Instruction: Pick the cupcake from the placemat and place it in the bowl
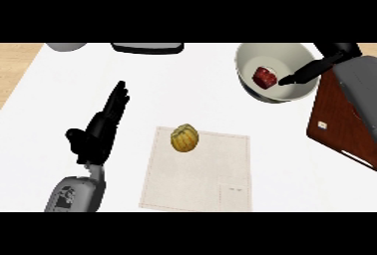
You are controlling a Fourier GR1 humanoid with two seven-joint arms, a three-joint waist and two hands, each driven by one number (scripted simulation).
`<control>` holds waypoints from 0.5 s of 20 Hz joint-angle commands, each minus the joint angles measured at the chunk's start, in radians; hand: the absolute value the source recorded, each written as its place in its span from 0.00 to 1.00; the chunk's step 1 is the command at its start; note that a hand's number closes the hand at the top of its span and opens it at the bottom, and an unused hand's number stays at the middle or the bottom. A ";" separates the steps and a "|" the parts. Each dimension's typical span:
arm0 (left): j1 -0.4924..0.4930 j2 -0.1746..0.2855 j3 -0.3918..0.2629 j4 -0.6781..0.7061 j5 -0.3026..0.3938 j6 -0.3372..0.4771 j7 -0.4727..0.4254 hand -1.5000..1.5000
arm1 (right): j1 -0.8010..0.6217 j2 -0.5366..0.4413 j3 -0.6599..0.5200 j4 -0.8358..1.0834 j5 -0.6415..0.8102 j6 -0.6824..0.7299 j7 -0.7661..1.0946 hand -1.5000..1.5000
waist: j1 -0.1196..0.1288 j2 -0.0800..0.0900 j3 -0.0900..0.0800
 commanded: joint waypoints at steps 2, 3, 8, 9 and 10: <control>-0.005 -0.007 -0.001 0.058 -0.006 -0.006 -0.035 0.50 | -0.058 -0.046 -0.066 0.066 -0.052 0.107 0.050 0.00 | -0.001 0.002 -0.001; 0.007 0.014 0.011 -0.001 0.017 -0.025 -0.006 0.50 | -0.066 -0.073 -0.077 0.079 -0.064 0.162 0.078 0.00 | 0.003 -0.001 0.000; -0.007 -0.022 -0.013 -0.017 -0.007 0.014 0.023 0.50 | 0.001 -0.137 -0.116 0.099 -0.104 0.304 0.044 0.00 | 0.004 0.003 0.002; -0.024 0.001 0.006 0.010 0.010 -0.016 -0.001 0.50 | -0.008 -0.173 -0.118 0.095 -0.106 0.350 0.050 0.00 | 0.005 0.009 0.002; -0.001 -0.013 -0.011 0.010 -0.005 -0.004 -0.008 0.50 | 0.002 -0.157 -0.113 0.087 -0.100 0.319 0.046 0.00 | 0.013 0.009 0.002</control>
